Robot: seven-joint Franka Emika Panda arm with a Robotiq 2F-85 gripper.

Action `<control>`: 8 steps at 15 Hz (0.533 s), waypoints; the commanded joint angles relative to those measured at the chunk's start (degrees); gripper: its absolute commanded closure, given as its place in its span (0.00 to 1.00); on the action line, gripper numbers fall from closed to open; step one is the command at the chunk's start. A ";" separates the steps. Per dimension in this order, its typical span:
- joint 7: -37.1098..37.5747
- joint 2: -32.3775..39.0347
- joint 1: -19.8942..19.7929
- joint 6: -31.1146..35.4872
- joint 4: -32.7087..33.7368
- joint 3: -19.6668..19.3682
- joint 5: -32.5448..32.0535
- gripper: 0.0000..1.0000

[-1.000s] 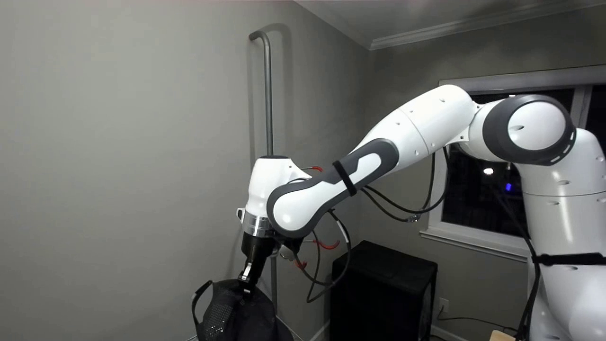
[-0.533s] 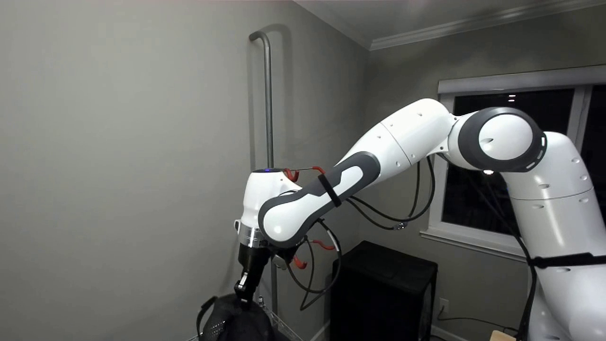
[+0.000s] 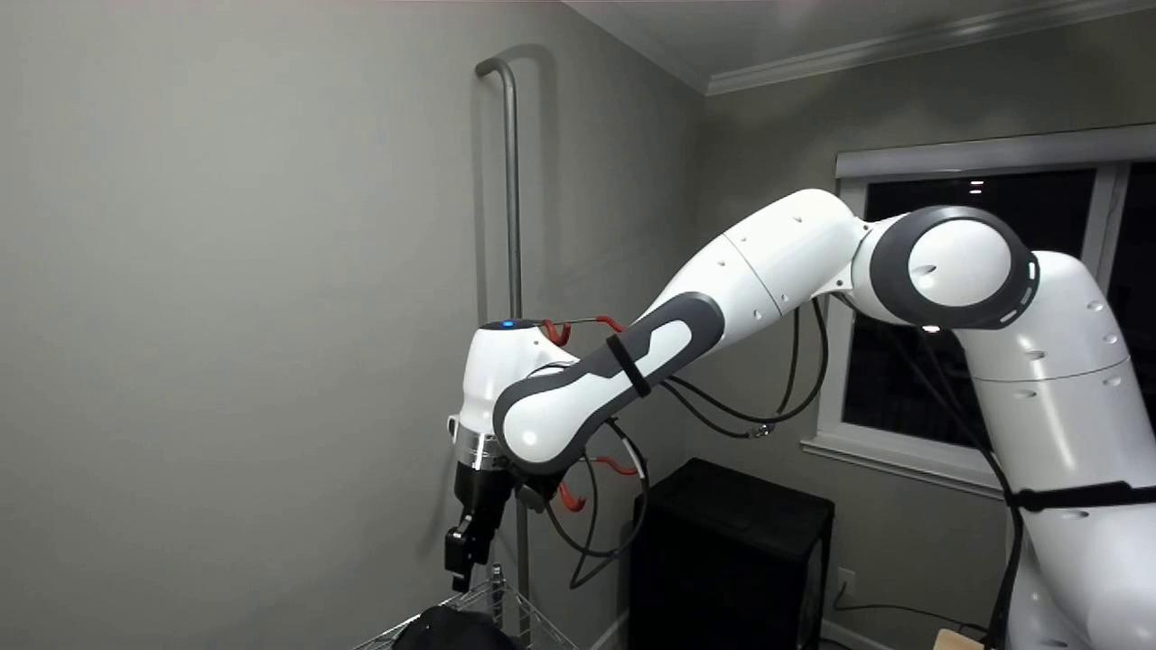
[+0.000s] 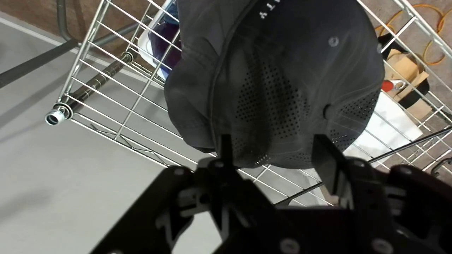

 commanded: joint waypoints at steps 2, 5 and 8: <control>4.14 -3.34 1.56 1.74 -3.05 -0.60 -2.84 0.03; 7.02 -6.99 2.54 4.39 -6.54 -0.76 -5.14 0.00; 8.75 -10.95 2.80 9.20 -10.43 -0.46 -7.77 0.00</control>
